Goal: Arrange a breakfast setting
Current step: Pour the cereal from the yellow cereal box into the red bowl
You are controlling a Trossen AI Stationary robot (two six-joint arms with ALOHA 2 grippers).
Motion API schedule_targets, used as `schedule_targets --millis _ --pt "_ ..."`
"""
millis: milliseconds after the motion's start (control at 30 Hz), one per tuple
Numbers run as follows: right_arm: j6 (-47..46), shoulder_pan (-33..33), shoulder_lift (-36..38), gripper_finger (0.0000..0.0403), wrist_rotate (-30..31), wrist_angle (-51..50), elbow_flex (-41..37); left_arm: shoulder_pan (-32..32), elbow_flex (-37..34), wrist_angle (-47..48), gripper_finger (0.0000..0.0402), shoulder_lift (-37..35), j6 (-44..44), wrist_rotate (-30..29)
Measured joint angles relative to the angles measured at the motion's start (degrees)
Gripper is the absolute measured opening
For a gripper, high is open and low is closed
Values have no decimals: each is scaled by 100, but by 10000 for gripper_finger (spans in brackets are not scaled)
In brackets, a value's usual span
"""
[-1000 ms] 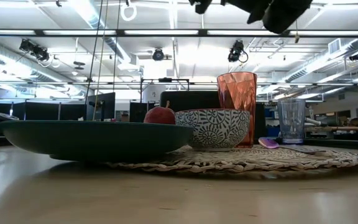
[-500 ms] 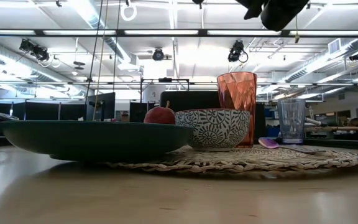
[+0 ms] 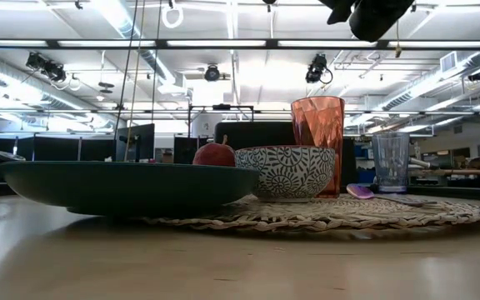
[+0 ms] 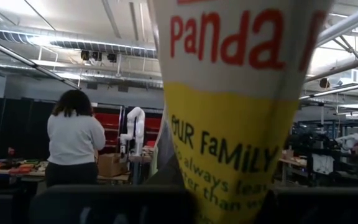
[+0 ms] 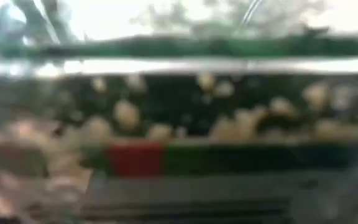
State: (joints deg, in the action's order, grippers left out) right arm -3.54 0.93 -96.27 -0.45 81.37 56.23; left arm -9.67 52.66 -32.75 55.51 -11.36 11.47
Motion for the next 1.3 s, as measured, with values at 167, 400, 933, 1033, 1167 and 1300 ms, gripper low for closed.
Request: schedule_targets --millis 167,400,933,1033,1167,1300 --pt "58 0 -1 257 -2 13 0 0 2 67 23 -38 -74 2" --pt "189 0 41 241 4 -9 -91 0 4 574 82 -191 -82 94" --pt "442 130 2349 238 146 -2558 -1076 21 -27 4196 210 -1695 606 739" --pt "476 212 2952 238 80 -3485 -1196 118 -287 4496 210 -1887 610 702" --pt "404 362 3670 238 54 -4018 -1570 297 -836 4231 210 -2002 617 571" --pt "47 423 4324 238 -158 -4033 -2203 418 -1523 3479 210 -1988 624 347"
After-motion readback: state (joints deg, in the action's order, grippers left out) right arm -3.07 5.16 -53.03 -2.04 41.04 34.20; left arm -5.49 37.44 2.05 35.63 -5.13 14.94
